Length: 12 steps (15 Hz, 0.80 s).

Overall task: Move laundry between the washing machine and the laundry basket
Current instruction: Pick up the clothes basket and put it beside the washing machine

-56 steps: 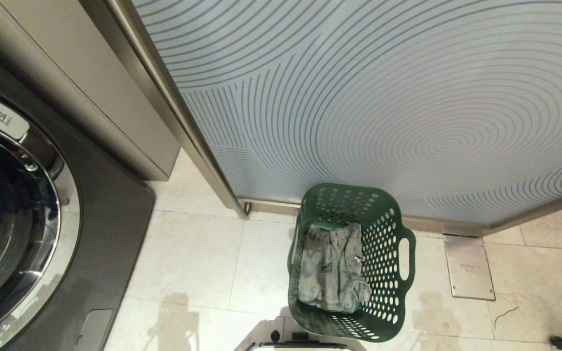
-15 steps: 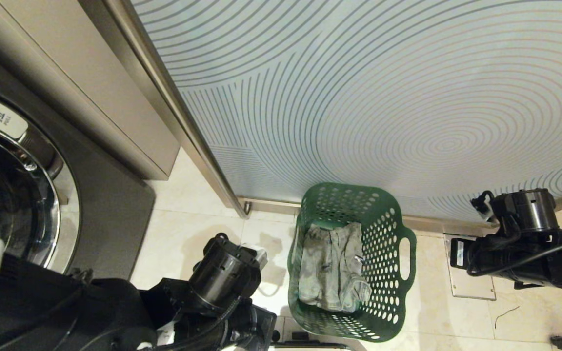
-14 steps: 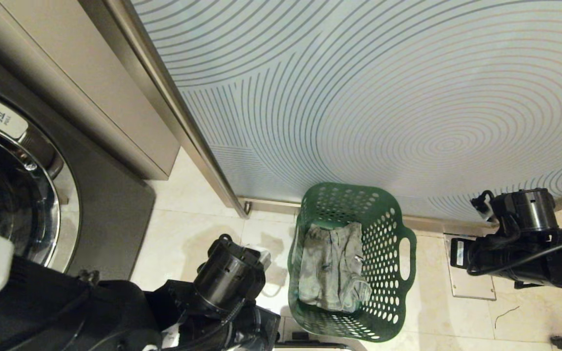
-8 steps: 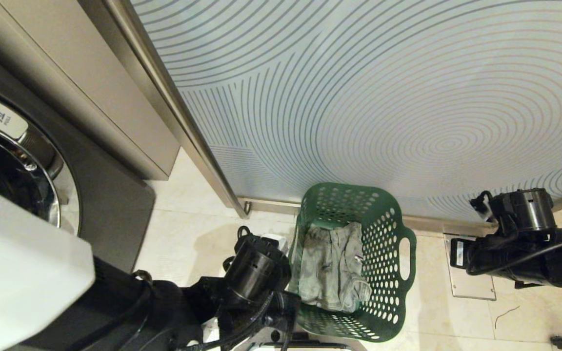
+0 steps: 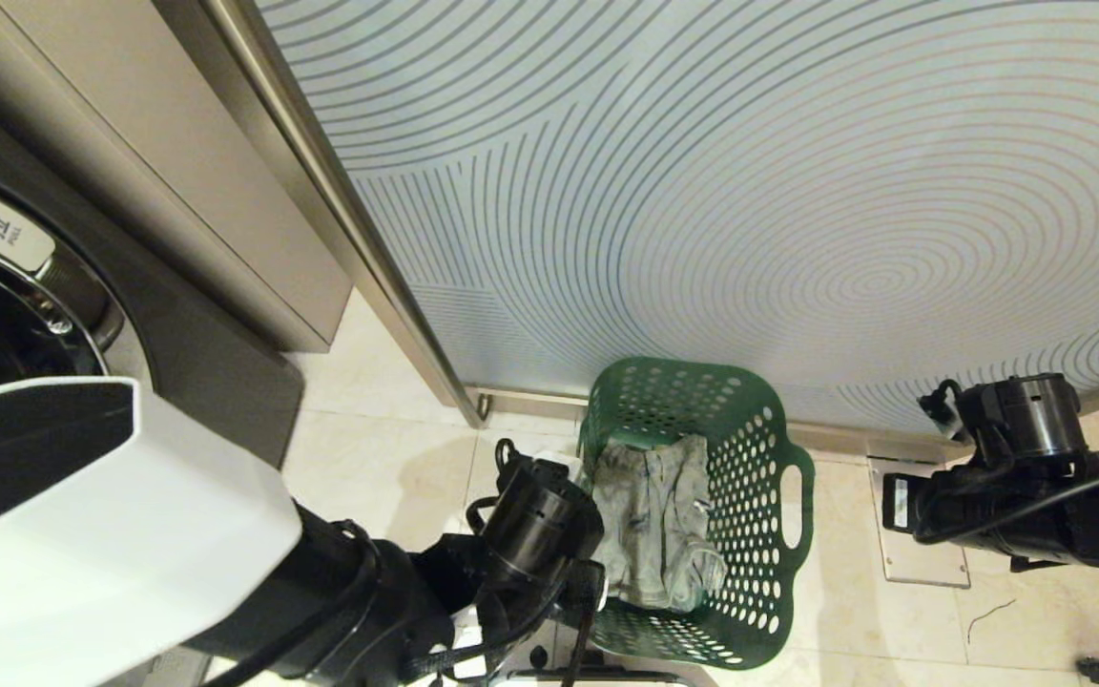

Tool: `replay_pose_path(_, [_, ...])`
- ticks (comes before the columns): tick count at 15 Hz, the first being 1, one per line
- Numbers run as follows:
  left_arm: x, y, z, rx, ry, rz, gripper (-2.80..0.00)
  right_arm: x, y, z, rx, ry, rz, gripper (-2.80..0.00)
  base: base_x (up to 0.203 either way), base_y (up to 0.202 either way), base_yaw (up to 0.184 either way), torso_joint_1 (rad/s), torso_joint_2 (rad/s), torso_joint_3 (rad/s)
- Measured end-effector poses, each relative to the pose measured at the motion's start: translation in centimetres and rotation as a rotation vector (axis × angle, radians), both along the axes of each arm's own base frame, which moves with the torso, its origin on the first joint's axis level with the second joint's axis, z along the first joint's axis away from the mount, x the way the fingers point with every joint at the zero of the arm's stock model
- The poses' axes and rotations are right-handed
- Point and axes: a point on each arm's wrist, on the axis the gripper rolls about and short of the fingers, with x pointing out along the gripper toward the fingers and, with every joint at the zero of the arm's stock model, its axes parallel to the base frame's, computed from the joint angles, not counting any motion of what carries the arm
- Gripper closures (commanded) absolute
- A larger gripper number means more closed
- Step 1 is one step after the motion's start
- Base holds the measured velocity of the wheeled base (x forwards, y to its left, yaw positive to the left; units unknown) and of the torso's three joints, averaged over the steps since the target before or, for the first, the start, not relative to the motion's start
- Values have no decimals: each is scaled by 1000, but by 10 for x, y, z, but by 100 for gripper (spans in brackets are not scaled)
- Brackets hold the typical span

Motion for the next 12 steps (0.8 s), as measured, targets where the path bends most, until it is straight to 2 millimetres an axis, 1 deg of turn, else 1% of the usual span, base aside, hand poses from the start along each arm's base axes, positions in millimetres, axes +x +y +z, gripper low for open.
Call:
replay_pose_path(4, [7, -9, -7, 9, -3, -6, -280, 4, 0, -3, 3, 4, -2, 0, 0, 0, 0, 0, 0, 0])
replay_pose_path(5, [10, -12, -7, 7, -10, -4, -280, 5, 0, -3, 3, 4, -2, -280, 0, 0, 0, 0, 0, 0])
replay_pose_path(9, [24, -28, -10, 13, -60, 45, -280, 7, 1, -1, 33, -14, -24, -280, 0, 0, 0, 0, 0, 0])
replay_pose_path(12, [29, -33, -15, 18, -64, 54, -280, 5, 0, 2, 29, -22, -24, -280, 0, 0, 0, 0, 0, 0])
